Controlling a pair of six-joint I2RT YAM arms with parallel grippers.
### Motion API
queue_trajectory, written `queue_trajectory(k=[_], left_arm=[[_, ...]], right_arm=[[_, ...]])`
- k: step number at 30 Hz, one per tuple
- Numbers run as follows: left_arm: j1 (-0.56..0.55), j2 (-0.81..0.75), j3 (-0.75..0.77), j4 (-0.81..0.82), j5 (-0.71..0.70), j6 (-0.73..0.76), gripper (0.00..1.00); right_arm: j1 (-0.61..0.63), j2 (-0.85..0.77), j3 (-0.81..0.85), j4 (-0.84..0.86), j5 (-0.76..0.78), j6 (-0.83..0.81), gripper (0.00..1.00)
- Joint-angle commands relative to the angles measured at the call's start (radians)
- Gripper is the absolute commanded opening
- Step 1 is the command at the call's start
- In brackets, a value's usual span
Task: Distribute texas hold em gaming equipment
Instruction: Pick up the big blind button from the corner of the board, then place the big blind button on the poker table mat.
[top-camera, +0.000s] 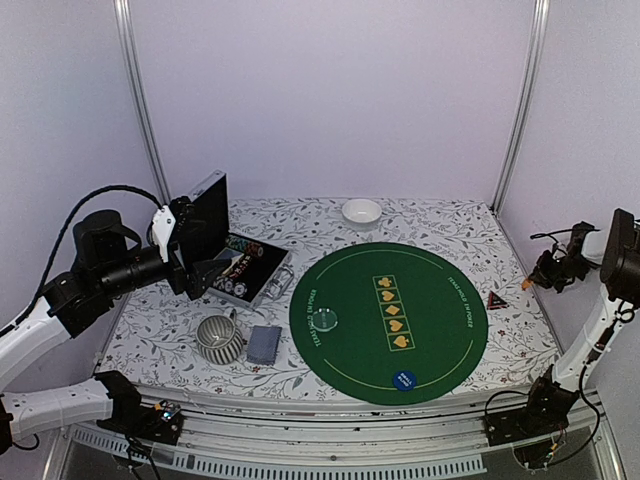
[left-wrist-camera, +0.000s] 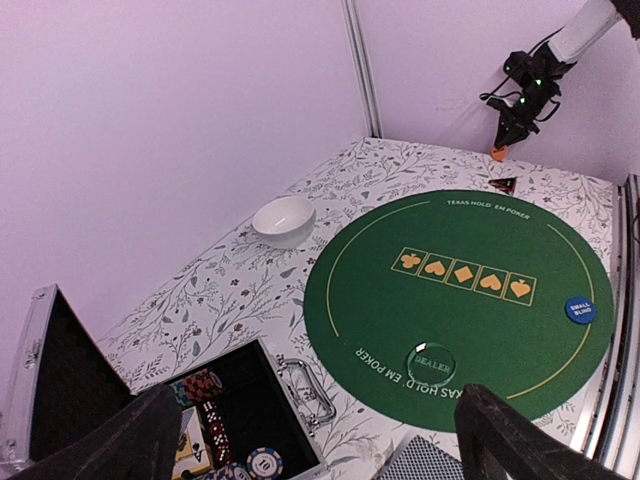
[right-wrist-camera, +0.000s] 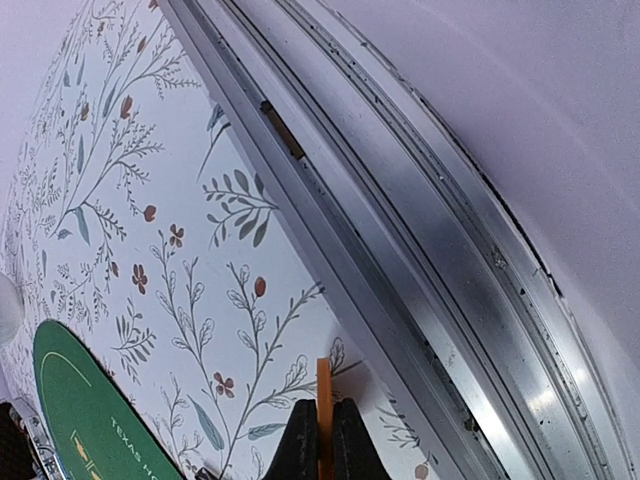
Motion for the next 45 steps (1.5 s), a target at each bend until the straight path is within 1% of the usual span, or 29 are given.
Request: queue_trajectory(k=[1,4,9,12,15,19,24,28,30,39,45], left_arm=[[0.017,-0.009,-0.002,0.009,0.011,0.011,0.98],[0.017,-0.012,-0.005,0.01,0.01,0.011,0.98],[0.017,-0.006,-0.004,0.011,0.007,0.008,0.98],[0.017,-0.002,-0.006,0.013,0.011,0.004,0.98],[0.016,0.011,-0.007,0.019,0.01,0.003,0.98],[0.017,0.04,0.005,0.021,0.023,-0.006,0.98],[0.014,0.089,0.039,0.005,0.042,-0.021,0.98],[0.014,0.117,0.072,-0.003,0.033,-0.033,0.98],[0.014,0.127,0.087,-0.003,0.021,-0.04,0.98],[0.014,0.16,0.112,0.016,0.01,-0.043,0.98],[0.014,0.148,0.067,0.055,-0.005,-0.029,0.98]], right_arm=[[0.024,-0.052,0.064,-0.122,0.054,-0.021,0.02],[0.116,-0.097,0.112,-0.184,0.11,-0.033,0.03],[0.311,-0.164,0.14,-0.226,0.116,-0.043,0.02],[0.441,-0.165,0.182,-0.252,0.091,-0.059,0.02],[0.574,-0.156,0.187,-0.265,0.051,-0.063,0.02],[0.68,-0.17,0.144,-0.248,-0.031,-0.046,0.03],[0.736,-0.182,0.027,-0.234,-0.059,-0.003,0.03],[0.752,-0.194,-0.061,-0.197,-0.091,0.023,0.03],[0.752,-0.203,-0.087,-0.193,-0.061,0.028,0.03],[0.745,-0.148,-0.083,-0.139,-0.09,-0.007,0.03],[0.685,-0.094,-0.053,-0.121,-0.098,-0.019,0.03]])
